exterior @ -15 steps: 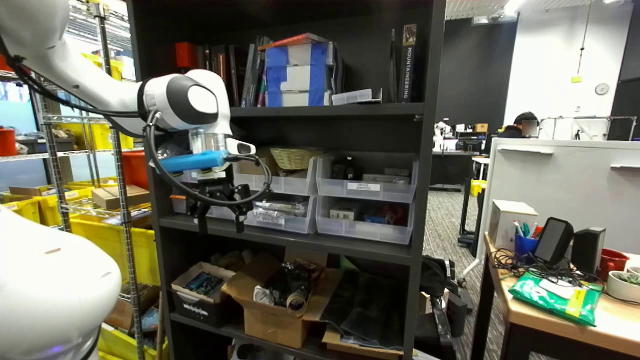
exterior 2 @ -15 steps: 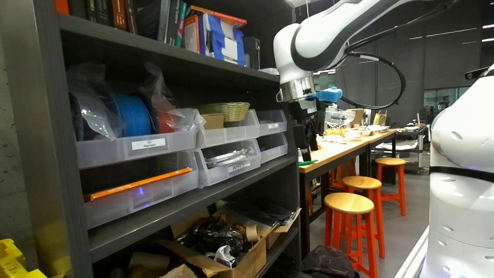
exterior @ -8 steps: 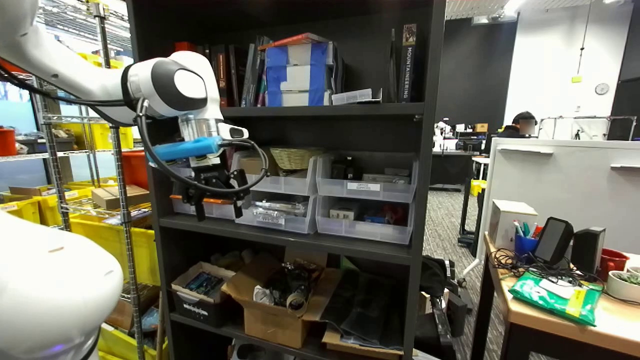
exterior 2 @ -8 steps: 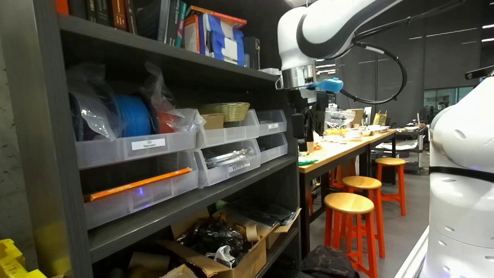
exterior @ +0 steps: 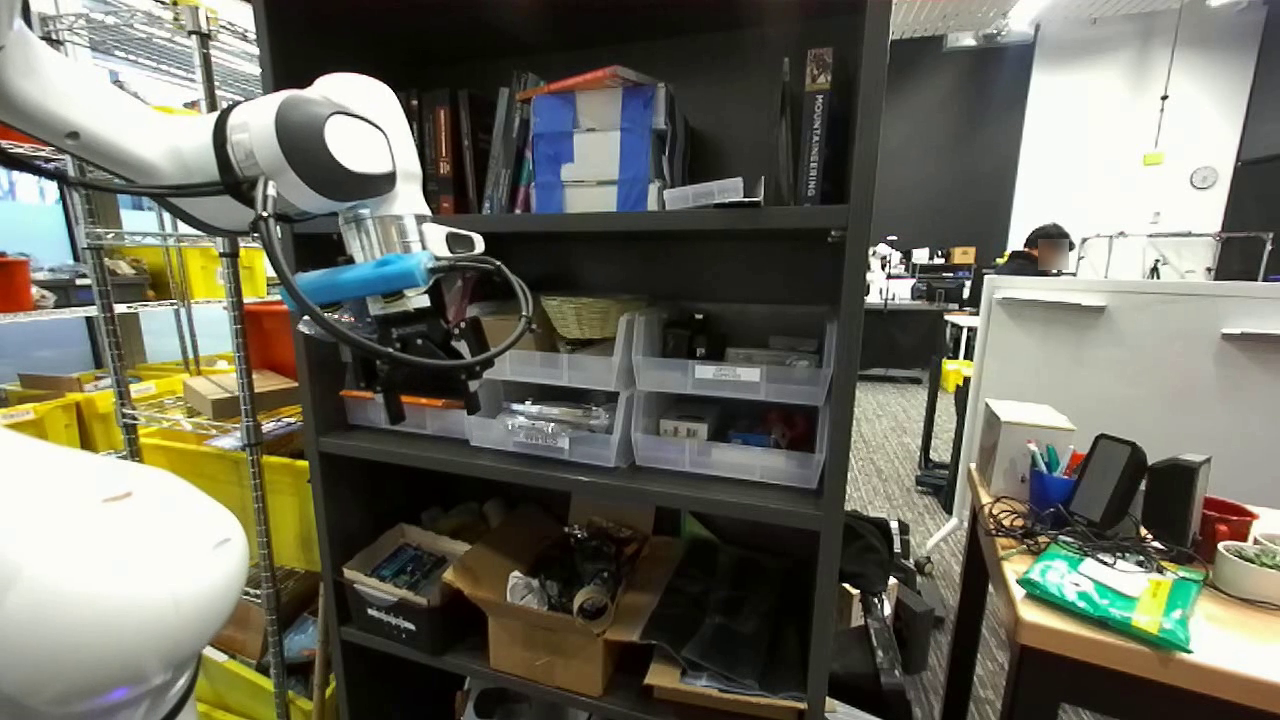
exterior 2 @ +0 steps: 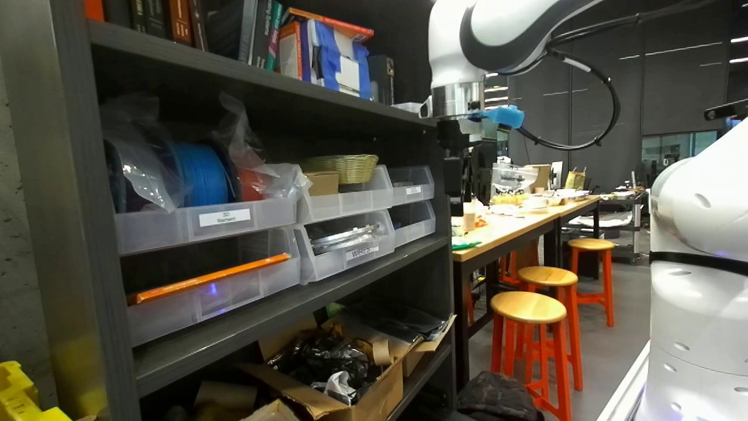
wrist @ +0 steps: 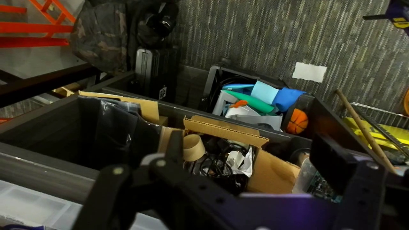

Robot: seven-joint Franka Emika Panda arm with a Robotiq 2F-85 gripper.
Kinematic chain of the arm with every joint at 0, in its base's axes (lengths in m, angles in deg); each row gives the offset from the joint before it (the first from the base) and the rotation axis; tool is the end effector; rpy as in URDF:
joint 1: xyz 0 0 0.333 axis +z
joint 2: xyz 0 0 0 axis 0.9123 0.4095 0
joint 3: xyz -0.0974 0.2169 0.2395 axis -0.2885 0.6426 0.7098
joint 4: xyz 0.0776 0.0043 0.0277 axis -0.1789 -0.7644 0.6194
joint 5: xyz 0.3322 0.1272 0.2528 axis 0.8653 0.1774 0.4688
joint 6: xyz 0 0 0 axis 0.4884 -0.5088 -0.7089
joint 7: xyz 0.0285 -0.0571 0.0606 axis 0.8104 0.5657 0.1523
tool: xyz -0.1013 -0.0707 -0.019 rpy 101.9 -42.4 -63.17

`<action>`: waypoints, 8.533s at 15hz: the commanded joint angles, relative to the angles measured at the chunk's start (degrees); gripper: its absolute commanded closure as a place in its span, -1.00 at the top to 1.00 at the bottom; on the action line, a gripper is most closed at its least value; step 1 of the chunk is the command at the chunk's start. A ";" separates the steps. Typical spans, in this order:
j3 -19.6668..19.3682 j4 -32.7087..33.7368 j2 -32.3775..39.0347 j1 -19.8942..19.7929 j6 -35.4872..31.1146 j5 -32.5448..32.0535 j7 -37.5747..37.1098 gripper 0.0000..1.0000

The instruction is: Remove the silver object from the top left and put it in the basket on the second shelf from the top

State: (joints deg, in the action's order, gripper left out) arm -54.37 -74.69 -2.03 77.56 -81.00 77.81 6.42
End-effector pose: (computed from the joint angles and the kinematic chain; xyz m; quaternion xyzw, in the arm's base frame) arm 0.3252 0.1029 0.4613 0.9712 0.2220 0.0359 0.0784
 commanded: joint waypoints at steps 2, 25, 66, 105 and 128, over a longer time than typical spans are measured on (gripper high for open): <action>-0.12 0.10 0.04 0.14 0.14 -0.09 -0.07 1.00; -4.79 9.42 -0.91 11.26 -8.47 10.34 16.47 1.00; -8.91 20.56 7.05 29.90 -25.55 23.56 36.62 1.00; -5.79 39.77 29.60 28.85 -36.60 27.24 46.16 1.00; 0.40 43.96 34.94 21.10 -39.38 30.21 49.12 1.00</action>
State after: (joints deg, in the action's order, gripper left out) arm -55.24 -32.26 31.78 100.00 -120.47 105.82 53.62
